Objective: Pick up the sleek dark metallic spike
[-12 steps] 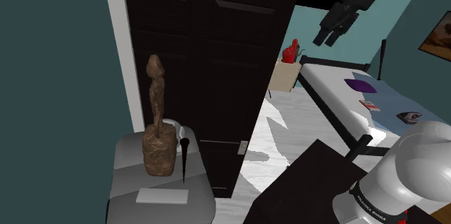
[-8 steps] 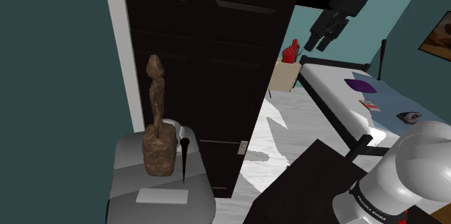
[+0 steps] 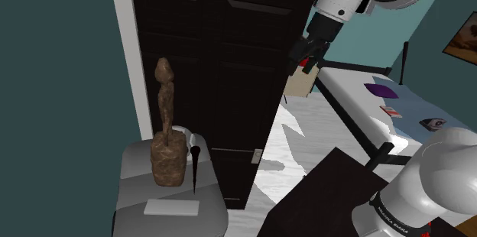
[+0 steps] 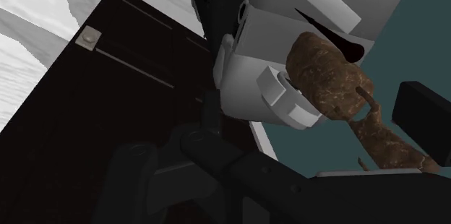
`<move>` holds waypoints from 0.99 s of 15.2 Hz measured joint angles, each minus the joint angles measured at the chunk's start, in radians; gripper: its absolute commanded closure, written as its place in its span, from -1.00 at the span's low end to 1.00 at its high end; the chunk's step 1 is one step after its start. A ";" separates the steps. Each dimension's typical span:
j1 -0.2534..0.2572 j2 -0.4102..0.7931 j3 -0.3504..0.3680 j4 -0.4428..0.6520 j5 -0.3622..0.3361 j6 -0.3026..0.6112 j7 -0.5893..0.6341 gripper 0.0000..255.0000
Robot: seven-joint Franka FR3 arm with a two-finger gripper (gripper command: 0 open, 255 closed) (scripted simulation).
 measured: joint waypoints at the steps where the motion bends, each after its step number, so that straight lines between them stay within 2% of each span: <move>1: 0.003 0.020 0.008 -0.009 0.006 0.025 0.004 -1.00; 9: 0.036 0.272 0.099 0.015 0.045 0.224 0.076 -1.00; 15: 0.058 0.471 0.155 0.075 0.045 0.344 0.134 -1.00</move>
